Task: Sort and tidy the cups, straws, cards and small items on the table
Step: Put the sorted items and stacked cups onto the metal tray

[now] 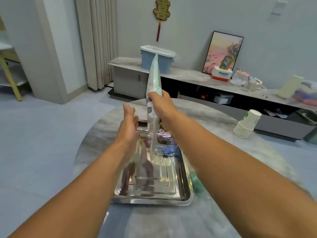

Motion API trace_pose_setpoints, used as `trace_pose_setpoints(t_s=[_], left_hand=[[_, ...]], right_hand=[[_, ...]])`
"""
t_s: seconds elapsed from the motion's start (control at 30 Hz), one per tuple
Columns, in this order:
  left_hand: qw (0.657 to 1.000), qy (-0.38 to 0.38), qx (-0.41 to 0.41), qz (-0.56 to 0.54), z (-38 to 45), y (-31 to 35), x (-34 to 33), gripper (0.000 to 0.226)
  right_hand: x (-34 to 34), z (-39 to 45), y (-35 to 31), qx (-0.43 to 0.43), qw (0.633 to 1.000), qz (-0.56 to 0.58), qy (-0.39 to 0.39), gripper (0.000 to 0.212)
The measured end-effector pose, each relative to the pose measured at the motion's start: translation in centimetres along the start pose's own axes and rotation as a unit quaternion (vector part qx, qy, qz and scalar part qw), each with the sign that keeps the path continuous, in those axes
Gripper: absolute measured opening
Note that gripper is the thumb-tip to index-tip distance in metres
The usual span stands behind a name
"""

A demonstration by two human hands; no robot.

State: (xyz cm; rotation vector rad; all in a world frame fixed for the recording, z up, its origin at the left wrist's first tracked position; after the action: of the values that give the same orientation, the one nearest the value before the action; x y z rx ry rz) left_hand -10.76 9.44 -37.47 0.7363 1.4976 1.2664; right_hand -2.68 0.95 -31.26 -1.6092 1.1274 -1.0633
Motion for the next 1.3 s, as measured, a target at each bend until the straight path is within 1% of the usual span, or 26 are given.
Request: trace_pose_setpoints(t_s=[0.1,0.17,0.27,0.3,0.37,0.43,0.47,0.57,0.67,0.73,0.83,0.9,0.97,1.07,1.13,1.2,1.3], left_hand=[[1.000,-0.014,0.010,0.002,-0.7,0.8,1.7,0.084],[0.999,-0.025,0.030,0.007,-1.3,0.9,2.7,0.085],[0.995,-0.039,0.088,0.003,-2.2,0.2,4.3,0.079],[0.993,-0.037,0.112,0.010,-2.6,-0.1,4.7,0.073],[0.988,-0.029,0.146,0.031,-3.5,-0.6,5.5,0.051],[0.986,-0.031,0.148,0.067,-4.0,-1.4,6.4,0.032],[0.985,-0.035,0.144,0.092,-4.1,-1.8,6.8,0.031],[0.973,-0.057,0.109,0.195,-4.4,-2.7,8.0,0.044],[0.937,-0.045,0.043,0.345,-4.5,-2.5,8.3,0.056],[0.919,-0.061,0.023,0.388,-4.5,-2.8,7.9,0.060],[0.916,-0.094,0.023,0.389,-4.3,-3.7,7.4,0.059],[0.917,-0.092,0.027,0.388,-4.1,-4.2,7.1,0.061],[0.912,-0.081,0.011,0.401,-3.8,-4.3,6.8,0.062],[0.901,-0.070,-0.055,0.424,-3.2,-3.5,5.4,0.058],[0.893,-0.070,-0.108,0.431,-2.9,-2.8,3.7,0.053],[0.891,-0.080,-0.145,0.422,-3.1,-2.4,1.3,0.050],[0.893,-0.117,-0.179,0.396,-4.3,-2.6,-2.3,0.050]], right_hand=[[-3.0,-1.3,2.6,-0.023,0.999,-0.040,0.004,0.053],[-4.7,-2.4,4.4,-0.044,0.998,-0.036,0.002,0.058],[-6.6,-4.0,7.5,-0.077,0.994,-0.065,0.031,0.061],[-7.1,-4.4,8.7,-0.092,0.991,-0.079,0.048,0.061],[-7.8,-5.2,10.8,-0.115,0.983,-0.118,0.078,0.059],[-8.4,-6.0,12.1,-0.132,0.971,-0.167,0.105,0.054],[-8.4,-6.2,12.6,-0.138,0.966,-0.184,0.114,0.052],[-8.8,-7.0,13.6,-0.142,0.957,-0.232,0.097,0.052],[-8.6,-7.6,14.6,-0.136,0.941,-0.303,0.069,0.054],[-8.1,-7.9,15.0,-0.131,0.928,-0.339,0.079,0.053],[-7.5,-8.0,15.0,-0.120,0.923,-0.357,0.076,0.052],[-6.9,-8.1,14.9,-0.100,0.923,-0.366,0.057,0.051],[-6.1,-8.1,14.5,-0.078,0.924,-0.372,0.038,0.049],[-4.5,-8.2,13.2,-0.032,0.940,-0.338,0.030,0.042],[-3.0,-8.4,11.9,0.011,0.948,-0.316,0.039,0.032],[-1.0,-8.6,10.7,0.038,0.948,-0.311,0.056,0.026],[2.8,-8.9,9.7,0.050,0.939,-0.326,0.099,0.026]])
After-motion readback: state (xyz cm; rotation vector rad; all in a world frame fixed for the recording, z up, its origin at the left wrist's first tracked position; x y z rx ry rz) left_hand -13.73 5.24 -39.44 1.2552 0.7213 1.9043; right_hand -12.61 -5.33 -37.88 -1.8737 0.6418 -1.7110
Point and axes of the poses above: each hand's wrist, its own z-axis towards the middle knuckle, its own x-axis out of the back of the hand, y = z × x, the point moved 3 cm from there along z, towards the middle knuckle, and after that the axes turned 9 degrees about -x, right-handed, at the moved point
